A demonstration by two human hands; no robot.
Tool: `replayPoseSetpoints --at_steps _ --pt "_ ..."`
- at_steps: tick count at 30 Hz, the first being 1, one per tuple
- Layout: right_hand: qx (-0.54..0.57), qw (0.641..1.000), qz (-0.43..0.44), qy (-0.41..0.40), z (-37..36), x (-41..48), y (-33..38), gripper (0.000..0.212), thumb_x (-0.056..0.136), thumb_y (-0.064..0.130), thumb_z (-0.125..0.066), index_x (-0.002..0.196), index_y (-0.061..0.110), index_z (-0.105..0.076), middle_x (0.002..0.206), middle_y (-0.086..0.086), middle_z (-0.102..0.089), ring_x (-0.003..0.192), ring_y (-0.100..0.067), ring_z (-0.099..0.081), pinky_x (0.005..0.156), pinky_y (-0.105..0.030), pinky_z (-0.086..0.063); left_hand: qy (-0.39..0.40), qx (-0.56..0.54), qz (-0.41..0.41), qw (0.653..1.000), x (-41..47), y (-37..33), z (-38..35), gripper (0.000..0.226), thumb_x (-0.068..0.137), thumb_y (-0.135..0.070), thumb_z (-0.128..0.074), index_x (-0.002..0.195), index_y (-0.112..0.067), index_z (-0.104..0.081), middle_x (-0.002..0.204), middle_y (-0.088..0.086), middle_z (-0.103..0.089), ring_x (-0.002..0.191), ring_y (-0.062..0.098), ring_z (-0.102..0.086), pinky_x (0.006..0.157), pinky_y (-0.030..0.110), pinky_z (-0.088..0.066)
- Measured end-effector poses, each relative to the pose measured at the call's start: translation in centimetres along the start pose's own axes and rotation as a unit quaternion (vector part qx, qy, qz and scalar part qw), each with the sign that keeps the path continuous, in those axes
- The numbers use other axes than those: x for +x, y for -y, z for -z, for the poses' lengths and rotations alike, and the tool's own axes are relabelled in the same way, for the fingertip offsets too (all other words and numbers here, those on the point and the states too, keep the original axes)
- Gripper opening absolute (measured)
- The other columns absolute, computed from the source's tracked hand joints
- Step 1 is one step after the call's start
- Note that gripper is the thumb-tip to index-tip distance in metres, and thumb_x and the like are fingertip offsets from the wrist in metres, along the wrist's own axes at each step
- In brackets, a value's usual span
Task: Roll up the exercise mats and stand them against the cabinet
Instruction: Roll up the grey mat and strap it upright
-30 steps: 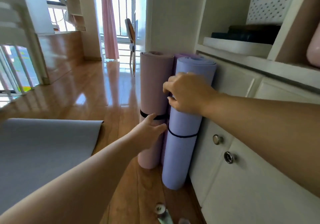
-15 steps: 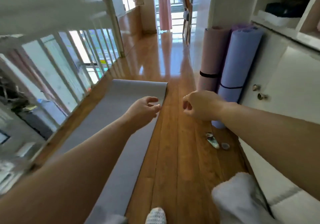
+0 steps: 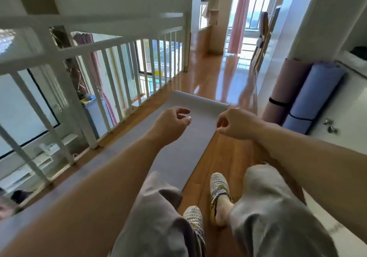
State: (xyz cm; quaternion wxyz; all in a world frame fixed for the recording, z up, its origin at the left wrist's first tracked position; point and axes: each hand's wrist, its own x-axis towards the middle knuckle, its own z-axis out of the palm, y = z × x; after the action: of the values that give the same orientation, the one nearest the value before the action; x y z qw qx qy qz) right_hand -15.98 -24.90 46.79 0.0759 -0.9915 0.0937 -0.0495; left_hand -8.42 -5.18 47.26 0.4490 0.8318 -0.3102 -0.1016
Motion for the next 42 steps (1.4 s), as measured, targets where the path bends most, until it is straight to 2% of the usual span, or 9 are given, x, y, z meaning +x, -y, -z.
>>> replayPoseSetpoints --at_steps 8,16,23,27,29,31,35,38,42 --pt "0.038 0.996 -0.019 0.078 -5.7 4.5 1.9 0.021 0.09 0.033 -0.064 0.104 0.019 -0.07 0.094 0.008 -0.066 0.084 -0.008 -0.063 0.08 -0.025 -0.056 0.011 -0.012 0.06 0.998 3.9 5.4 0.1 0.034 0.096 -0.021 -0.053 0.13 -0.013 -0.055 0.125 0.007 -0.061 0.109 0.021 -0.061 0.085 0.025 -0.043" --pt "0.07 0.968 -0.092 0.222 -18.8 11.6 -0.9 0.024 0.089 0.03 -0.063 0.108 0.016 -0.067 0.107 0.001 -0.066 0.094 -0.014 -0.062 0.085 -0.031 -0.054 0.135 0.065 0.183 0.972 10.2 18.7 -6.0 0.036 0.096 -0.025 -0.053 0.132 -0.016 -0.052 0.126 0.004 -0.061 0.108 0.018 -0.058 0.083 0.023 -0.042" --pt "0.141 0.927 -0.183 0.296 -32.2 17.6 -3.6 0.044 0.092 0.029 -0.06 0.129 0.006 -0.056 0.127 -0.009 -0.06 0.114 -0.023 -0.057 0.094 -0.03 -0.049 0.181 0.118 0.287 0.933 12.4 33.0 -14.2 0.039 0.097 -0.028 -0.048 0.136 -0.019 -0.047 0.133 0.002 -0.055 0.114 0.02 -0.055 0.093 0.034 -0.048" --pt "0.194 0.888 -0.248 0.335 -39.0 18.7 -4.8 0.058 0.093 0.031 -0.059 0.142 0.007 -0.04 0.134 -0.01 -0.052 0.116 -0.024 -0.055 0.084 -0.026 -0.046 0.251 0.174 0.333 0.892 10.5 39.6 -19.2 0.041 0.097 -0.031 -0.046 0.138 -0.024 -0.044 0.137 0.0 -0.048 0.12 0.021 -0.05 0.096 0.038 -0.047" --pt "0.245 0.855 -0.297 0.346 -41.5 19.2 -5.0 0.056 0.094 0.027 -0.058 0.141 0.004 -0.038 0.128 -0.014 -0.055 0.113 -0.03 -0.058 0.09 -0.036 -0.053 0.275 0.212 0.332 0.877 9.8 41.9 -21.0 0.045 0.097 -0.034 -0.046 0.14 -0.025 -0.039 0.142 0.001 -0.04 0.128 0.024 -0.04 0.101 0.042 -0.042" --pt "0.299 0.813 -0.361 0.346 -43.5 19.6 -5.3 0.05 0.096 0.022 -0.057 0.138 0.0 -0.04 0.131 -0.016 -0.053 0.117 -0.032 -0.055 0.094 -0.044 -0.051 0.269 0.246 0.325 0.873 9.5 43.3 -22.3 0.05 0.096 -0.037 -0.048 0.143 -0.027 -0.031 0.148 0.0 -0.028 0.135 0.025 -0.029 0.104 0.045 -0.038" --pt "0.421 0.702 -0.491 0.298 -46.7 19.3 -5.6 0.051 0.095 0.017 -0.059 0.139 0.004 -0.037 0.141 -0.013 -0.043 0.123 -0.029 -0.049 0.089 -0.041 -0.053 0.269 0.277 0.321 0.865 8.9 44.4 -24.2 0.065 0.093 -0.044 -0.052 0.147 -0.029 -0.019 0.156 0.004 -0.006 0.142 0.028 -0.015 0.109 0.052 -0.031" --pt "0.471 0.644 -0.556 0.232 -48.7 19.3 -5.3 0.042 0.093 0.013 -0.06 0.131 0.005 -0.042 0.123 -0.009 -0.046 0.116 -0.029 -0.053 0.082 -0.035 -0.054 0.263 0.287 0.321 0.863 8.5 45.0 -25.2 0.074 0.089 -0.053 -0.055 0.147 -0.029 -0.015 0.155 0.007 0.002 0.143 0.032 -0.008 0.111 0.053 -0.028" --pt "0.446 0.674 -0.549 0.215 -49.8 19.3 -5.7 0.03 0.09 0.012 -0.064 0.113 -0.002 -0.052 0.097 -0.008 -0.052 0.088 -0.021 -0.057 0.075 -0.029 -0.053 0.263 0.275 0.326 0.865 7.9 45.0 -25.6 0.095 0.079 -0.069 -0.055 0.149 -0.029 -0.004 0.157 0.006 0.01 0.145 0.034 0.001 0.112 0.058 -0.021"
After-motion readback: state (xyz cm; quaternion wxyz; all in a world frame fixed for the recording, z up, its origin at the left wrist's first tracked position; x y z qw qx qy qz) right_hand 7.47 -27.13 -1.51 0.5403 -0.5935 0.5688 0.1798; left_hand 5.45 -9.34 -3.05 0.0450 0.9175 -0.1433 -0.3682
